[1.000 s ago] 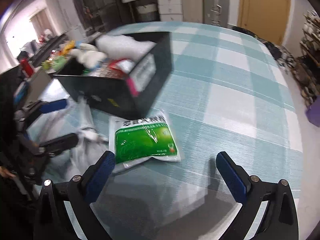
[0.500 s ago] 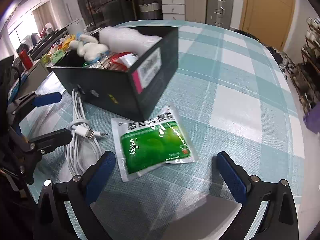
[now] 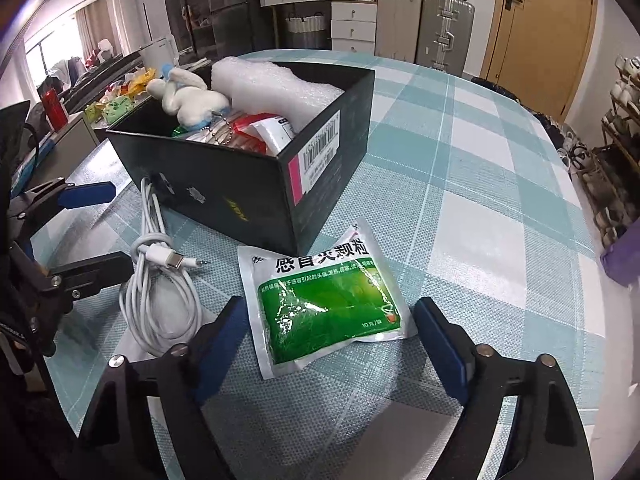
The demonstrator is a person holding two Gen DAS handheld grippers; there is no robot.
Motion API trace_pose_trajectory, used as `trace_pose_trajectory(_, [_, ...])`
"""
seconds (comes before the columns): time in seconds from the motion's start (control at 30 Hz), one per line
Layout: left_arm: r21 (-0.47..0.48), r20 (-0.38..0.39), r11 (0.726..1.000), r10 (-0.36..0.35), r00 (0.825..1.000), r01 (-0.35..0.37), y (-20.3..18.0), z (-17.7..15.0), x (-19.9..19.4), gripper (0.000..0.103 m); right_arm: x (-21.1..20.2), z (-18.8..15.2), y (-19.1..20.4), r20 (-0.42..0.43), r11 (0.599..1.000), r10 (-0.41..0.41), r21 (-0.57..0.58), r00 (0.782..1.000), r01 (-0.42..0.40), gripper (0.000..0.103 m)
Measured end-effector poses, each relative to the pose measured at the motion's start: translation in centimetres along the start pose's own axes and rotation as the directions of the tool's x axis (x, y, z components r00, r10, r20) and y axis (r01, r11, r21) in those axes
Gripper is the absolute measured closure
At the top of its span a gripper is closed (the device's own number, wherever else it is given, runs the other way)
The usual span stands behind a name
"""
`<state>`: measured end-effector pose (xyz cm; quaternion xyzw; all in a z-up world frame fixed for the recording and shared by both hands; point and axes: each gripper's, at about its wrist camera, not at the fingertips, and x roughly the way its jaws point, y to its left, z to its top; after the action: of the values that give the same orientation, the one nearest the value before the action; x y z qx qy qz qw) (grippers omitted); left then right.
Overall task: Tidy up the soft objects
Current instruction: 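Move the right tool to the green sachet while the left tool approaches the white cable, then close the right tool on the green sachet while the left tool closes on the coiled cable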
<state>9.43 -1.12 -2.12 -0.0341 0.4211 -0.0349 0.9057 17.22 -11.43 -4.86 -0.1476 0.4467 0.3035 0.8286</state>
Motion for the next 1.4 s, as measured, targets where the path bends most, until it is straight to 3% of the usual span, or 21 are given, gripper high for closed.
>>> trace_pose_trajectory(0.5, [-0.003,0.006,1.000,-0.008,1.000,0.008,-0.1,-0.1,-0.1,0.000,-1.4,-0.9,-0.6,0.008,0.999,0.032,-0.035,0.999,-0.031,0.060])
trace_pose_trajectory(0.97, [-0.043,0.007,0.993,-0.112,0.994,0.112,-1.1,0.5,-0.4,0.000,-4.2,-1.2,-0.8,0.064,0.998,0.026,-0.057,0.998,-0.023,0.064])
trace_pose_trajectory(1.2, [-0.070,-0.029,0.992,-0.108,0.994,0.106,-2.0,1.1,1.3,0.000,-3.9,-1.9,-0.7,0.033,0.995,0.045,-0.085,0.998,-0.042,0.064])
trace_pose_trajectory(1.4, [-0.090,-0.053,0.986,-0.147,0.988,0.142,-2.2,1.3,2.2,0.000,-3.3,-2.2,-0.2,0.007,0.993,0.050,-0.108,0.999,-0.049,0.064])
